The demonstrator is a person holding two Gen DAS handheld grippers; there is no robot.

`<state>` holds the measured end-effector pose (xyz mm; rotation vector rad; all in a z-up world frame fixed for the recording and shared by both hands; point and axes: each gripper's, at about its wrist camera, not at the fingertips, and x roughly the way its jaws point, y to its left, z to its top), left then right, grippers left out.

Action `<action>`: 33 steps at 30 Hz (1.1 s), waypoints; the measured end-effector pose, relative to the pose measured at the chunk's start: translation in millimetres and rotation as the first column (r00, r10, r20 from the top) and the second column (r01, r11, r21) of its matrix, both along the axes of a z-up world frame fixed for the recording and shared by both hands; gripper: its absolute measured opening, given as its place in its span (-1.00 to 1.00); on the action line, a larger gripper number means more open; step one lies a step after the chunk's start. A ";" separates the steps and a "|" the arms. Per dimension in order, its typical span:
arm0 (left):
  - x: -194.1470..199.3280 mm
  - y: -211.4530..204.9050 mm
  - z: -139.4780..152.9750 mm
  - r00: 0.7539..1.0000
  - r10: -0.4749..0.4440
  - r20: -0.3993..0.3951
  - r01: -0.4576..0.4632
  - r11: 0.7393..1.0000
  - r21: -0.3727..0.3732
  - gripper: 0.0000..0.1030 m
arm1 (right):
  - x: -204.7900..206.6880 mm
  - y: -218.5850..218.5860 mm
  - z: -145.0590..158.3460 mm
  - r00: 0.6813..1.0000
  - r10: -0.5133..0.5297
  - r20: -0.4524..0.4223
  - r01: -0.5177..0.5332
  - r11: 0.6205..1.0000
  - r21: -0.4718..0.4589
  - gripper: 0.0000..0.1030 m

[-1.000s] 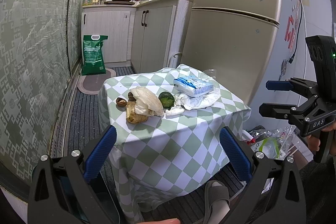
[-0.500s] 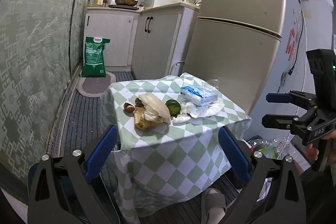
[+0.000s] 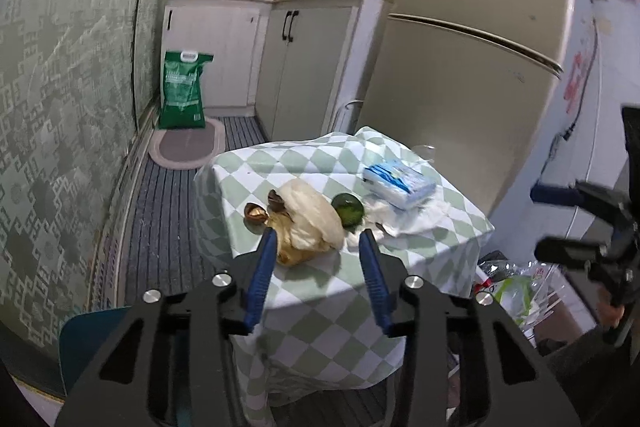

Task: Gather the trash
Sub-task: 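Grasp the blue-and-white wet-wipe pack with the right gripper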

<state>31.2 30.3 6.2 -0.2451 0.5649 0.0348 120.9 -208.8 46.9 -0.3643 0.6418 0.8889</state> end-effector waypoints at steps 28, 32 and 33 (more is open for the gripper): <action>75.0 32.6 -3.7 0.968 -0.019 -0.249 -0.022 0.986 -0.164 -0.79 | 27.5 4.0 -1.7 0.996 -0.049 -0.076 0.052 0.998 0.038 0.35; 69.8 32.1 -0.8 0.981 -0.055 -0.184 0.021 0.983 -0.181 -0.91 | 33.4 10.8 -6.8 0.996 -0.057 -0.075 0.059 0.998 0.030 0.36; 69.2 32.7 -1.8 0.983 -0.048 -0.177 0.016 0.984 -0.176 -0.92 | 34.5 15.0 -8.0 0.996 -0.051 -0.073 0.054 0.998 0.036 0.38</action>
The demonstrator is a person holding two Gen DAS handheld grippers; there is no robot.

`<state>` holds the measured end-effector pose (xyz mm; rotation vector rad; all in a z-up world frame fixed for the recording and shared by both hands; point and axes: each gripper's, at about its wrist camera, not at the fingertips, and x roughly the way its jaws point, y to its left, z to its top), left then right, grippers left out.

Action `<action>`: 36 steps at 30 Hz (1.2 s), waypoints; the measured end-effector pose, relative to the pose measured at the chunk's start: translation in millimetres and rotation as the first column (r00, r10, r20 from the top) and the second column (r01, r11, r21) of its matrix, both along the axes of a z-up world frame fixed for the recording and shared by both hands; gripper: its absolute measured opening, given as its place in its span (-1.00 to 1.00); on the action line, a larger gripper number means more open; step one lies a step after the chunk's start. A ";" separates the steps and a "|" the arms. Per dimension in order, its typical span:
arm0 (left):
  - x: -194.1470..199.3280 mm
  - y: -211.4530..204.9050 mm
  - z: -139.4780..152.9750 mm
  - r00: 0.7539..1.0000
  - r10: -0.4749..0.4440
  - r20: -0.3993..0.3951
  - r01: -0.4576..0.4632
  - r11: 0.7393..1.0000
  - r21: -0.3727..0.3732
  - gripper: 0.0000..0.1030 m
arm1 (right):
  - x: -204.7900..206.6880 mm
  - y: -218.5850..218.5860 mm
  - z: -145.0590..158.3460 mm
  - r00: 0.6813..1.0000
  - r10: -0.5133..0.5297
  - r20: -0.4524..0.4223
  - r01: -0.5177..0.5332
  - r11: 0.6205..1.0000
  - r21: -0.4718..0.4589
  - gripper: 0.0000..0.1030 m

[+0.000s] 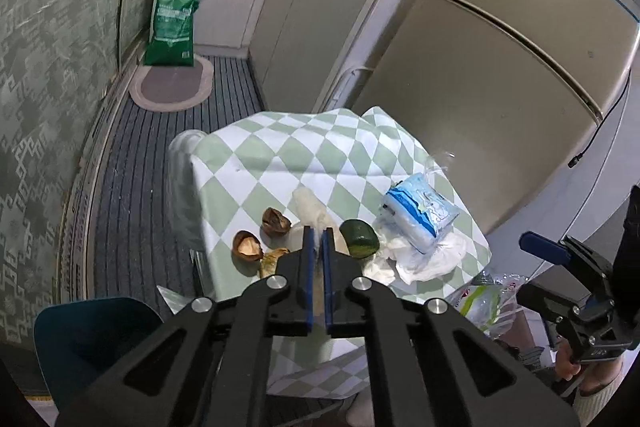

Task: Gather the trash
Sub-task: 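Grasp the blue-and-white wet-wipe pack with the right gripper, then carry the wipe pack to the teal bin and release it with the right gripper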

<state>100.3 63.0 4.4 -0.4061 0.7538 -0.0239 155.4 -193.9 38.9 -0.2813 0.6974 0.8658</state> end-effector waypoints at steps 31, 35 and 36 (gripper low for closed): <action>-62.7 24.3 37.2 0.939 0.049 0.340 -0.015 0.995 -0.102 -0.94 | 75.3 69.2 -46.5 0.998 -0.070 -0.002 0.070 0.997 0.025 0.67; -74.3 40.1 36.8 0.938 0.128 0.322 -0.104 0.990 -0.091 -0.94 | 77.8 71.4 -48.7 0.997 -0.076 -0.016 0.077 0.997 0.016 0.47; -77.0 44.2 35.4 0.939 0.143 0.312 -0.121 0.989 -0.088 -0.94 | 77.7 72.0 -47.6 0.997 -0.076 -0.018 0.076 0.997 0.020 0.46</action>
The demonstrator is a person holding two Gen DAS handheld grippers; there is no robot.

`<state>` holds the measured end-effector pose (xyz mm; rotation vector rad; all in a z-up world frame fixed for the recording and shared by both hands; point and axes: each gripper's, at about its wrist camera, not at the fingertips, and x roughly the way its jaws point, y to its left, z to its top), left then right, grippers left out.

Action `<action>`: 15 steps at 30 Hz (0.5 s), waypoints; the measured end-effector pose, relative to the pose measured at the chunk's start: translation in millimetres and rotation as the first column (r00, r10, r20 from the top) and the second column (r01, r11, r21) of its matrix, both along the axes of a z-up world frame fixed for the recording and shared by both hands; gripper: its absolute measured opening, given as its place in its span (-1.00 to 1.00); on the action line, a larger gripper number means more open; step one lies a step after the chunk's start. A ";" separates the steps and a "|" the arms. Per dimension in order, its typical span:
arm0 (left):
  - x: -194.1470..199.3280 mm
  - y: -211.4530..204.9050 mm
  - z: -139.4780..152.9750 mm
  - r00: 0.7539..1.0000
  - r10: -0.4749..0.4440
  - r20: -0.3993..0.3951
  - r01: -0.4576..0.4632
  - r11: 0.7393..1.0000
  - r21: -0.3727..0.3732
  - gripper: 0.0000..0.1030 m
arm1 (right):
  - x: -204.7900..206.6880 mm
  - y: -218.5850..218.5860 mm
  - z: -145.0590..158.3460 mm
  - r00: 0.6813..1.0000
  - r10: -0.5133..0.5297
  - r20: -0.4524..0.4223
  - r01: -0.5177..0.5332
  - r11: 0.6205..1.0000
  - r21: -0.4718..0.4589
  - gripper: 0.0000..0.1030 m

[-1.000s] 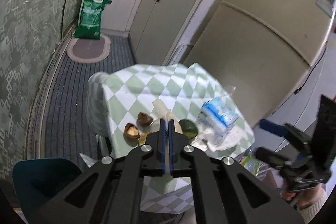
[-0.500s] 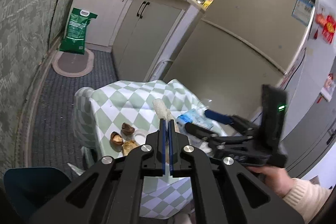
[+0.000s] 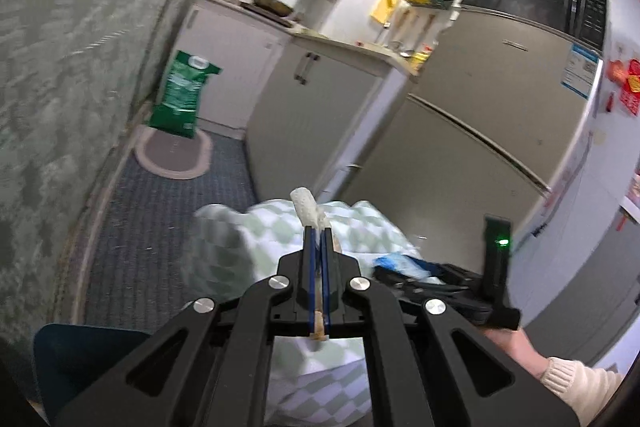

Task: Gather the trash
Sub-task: 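Carry the wipe pack to the teal bin and release it with the right gripper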

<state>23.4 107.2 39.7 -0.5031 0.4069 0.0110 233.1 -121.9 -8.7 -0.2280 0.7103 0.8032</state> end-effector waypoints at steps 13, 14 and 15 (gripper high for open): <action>-27.5 35.8 -20.9 0.979 0.115 -0.166 -0.103 0.992 0.079 -0.94 | -21.8 14.3 45.3 0.996 0.039 0.077 -0.045 0.995 0.086 0.43; -28.8 37.3 -23.3 0.977 0.113 -0.183 -0.100 0.992 0.079 -0.94 | -24.8 17.9 48.8 0.996 0.048 0.080 -0.056 0.994 0.093 0.43; -29.2 38.3 -26.5 0.971 0.114 -0.208 -0.099 0.992 0.081 -0.94 | -30.1 23.3 52.6 0.994 0.066 0.081 -0.074 0.992 0.101 0.42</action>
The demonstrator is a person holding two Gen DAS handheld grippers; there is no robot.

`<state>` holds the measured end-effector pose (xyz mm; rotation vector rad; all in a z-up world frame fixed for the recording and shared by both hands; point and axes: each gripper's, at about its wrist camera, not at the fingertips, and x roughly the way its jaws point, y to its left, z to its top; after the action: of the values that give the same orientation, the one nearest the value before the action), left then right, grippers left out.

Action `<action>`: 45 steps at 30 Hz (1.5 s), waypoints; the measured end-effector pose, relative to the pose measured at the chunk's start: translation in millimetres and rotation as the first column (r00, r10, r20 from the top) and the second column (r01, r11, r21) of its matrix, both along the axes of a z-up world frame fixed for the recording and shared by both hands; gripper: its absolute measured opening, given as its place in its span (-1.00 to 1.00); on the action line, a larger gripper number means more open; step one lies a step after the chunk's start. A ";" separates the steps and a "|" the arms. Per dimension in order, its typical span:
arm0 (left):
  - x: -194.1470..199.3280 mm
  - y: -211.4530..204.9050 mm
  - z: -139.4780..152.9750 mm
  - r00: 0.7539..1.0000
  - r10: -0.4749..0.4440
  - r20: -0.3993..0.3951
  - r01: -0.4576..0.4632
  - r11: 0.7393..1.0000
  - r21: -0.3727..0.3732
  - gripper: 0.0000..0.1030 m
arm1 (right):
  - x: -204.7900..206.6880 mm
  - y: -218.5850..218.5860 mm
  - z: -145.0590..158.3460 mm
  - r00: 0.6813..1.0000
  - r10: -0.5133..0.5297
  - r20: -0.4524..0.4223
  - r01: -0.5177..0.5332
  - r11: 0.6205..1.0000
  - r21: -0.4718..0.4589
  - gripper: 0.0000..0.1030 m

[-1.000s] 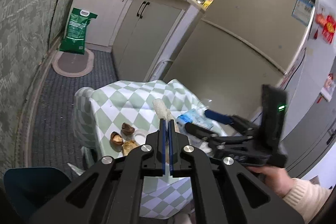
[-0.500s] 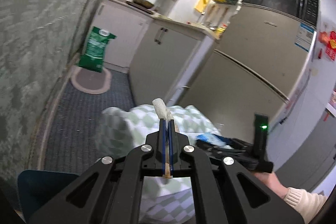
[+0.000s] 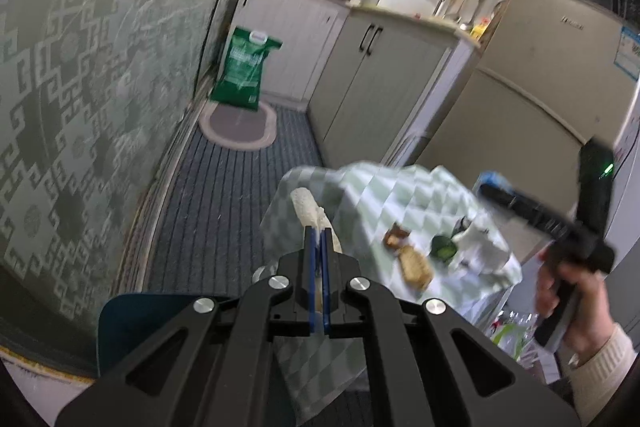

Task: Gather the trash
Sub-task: 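Carry the wipe pack to the teal bin and release it with the right gripper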

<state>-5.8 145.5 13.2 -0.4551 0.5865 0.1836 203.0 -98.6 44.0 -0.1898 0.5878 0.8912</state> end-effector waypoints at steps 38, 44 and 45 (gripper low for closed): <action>-47.6 57.2 -78.0 0.951 0.055 -0.304 -0.054 0.998 0.014 -0.68 | -143.3 149.4 -54.1 0.883 0.455 -0.118 -0.469 0.838 -0.280 0.42; -55.6 58.7 -57.1 0.975 0.082 -0.205 -0.075 0.996 0.043 -0.67 | -150.8 155.2 -71.5 0.864 0.482 -0.145 -0.501 0.798 -0.336 0.42; -56.1 58.6 -54.5 0.978 0.083 -0.189 -0.076 0.996 0.043 -0.67 | -153.5 156.6 -74.8 0.859 0.489 -0.150 -0.509 0.788 -0.347 0.42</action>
<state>-61.9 204.1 -41.3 -0.4290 0.7521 0.3161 49.4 58.0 -30.8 -0.7011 0.7734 1.2966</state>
